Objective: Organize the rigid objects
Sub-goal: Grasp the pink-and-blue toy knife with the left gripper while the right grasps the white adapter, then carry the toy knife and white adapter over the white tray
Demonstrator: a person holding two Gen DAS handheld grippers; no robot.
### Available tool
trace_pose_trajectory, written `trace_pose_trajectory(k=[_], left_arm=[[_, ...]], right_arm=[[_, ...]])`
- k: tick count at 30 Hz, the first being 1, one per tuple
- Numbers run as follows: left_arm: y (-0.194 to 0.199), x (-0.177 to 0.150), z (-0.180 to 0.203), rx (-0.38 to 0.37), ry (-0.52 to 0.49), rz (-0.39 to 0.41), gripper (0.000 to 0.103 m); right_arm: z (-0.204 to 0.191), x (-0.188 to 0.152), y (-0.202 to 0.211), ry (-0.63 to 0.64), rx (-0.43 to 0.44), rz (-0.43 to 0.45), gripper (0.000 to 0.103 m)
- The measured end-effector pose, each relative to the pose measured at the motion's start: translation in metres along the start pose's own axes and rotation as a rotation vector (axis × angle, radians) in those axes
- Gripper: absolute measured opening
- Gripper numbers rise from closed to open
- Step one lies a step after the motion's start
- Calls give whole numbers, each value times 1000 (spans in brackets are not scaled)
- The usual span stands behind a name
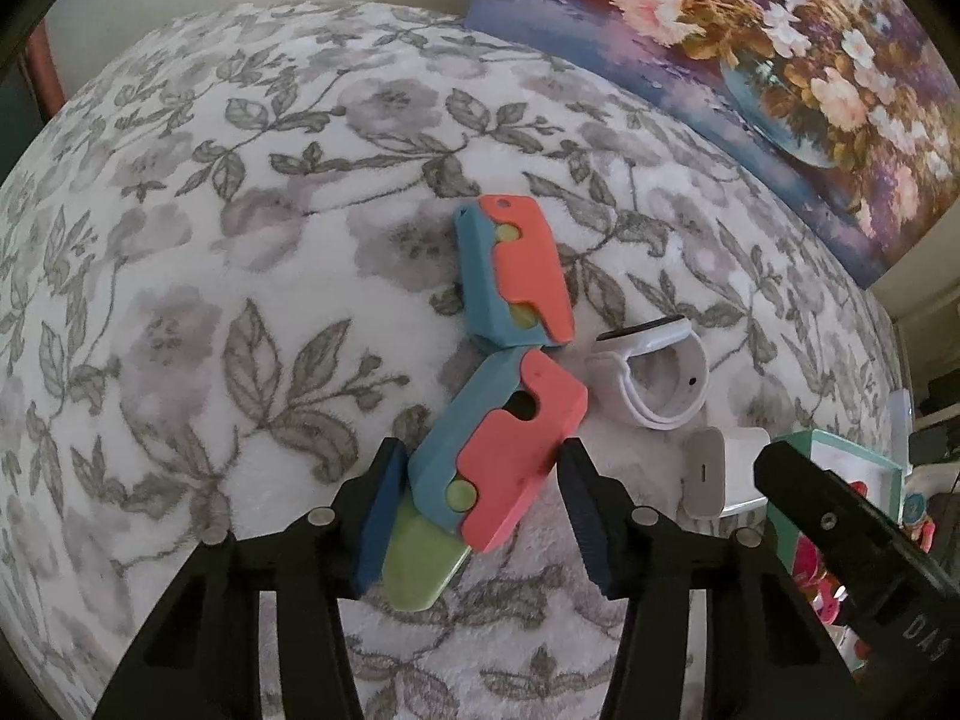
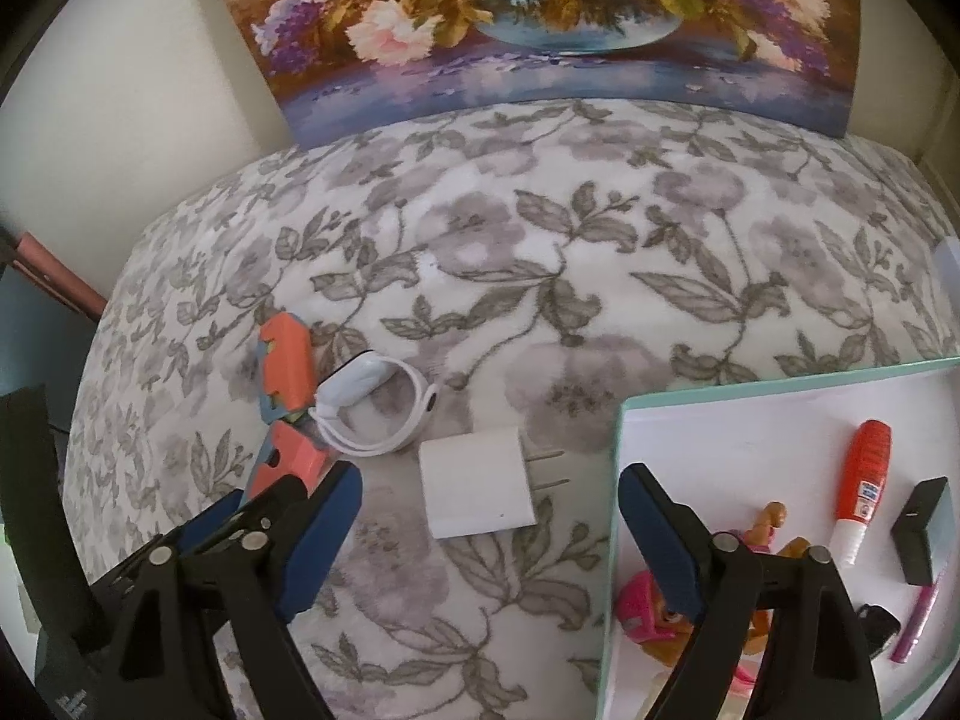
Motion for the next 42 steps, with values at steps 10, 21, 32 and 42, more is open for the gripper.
trace_pose_trajectory(k=[10,21,32,42], left_arm=[[9,1,-38,79,121,-24,52],[9,0,-38,84,122,-32,52],[5,-3,-37,99,125,-49,51],[1,-1,-30,140,72,-39,51]], right_arm=[[-20,-5,-8,117,-4,3,73],[-15,-5,-28,139,-66,-3,63],[-7,-3,-35,125,-94,-2,62],[-8,-5,-33,168,-142,-4,55]])
Point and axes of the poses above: each gripper's, at about its wrist camera, not at the fingertips, and y roughly against the way its jaws point, z to its right, x to its top, the point moved 6 cm from there along -y, roughly the way its jaws point, and after that the axes turned 3 degrees about y, right-handed, at the moved point
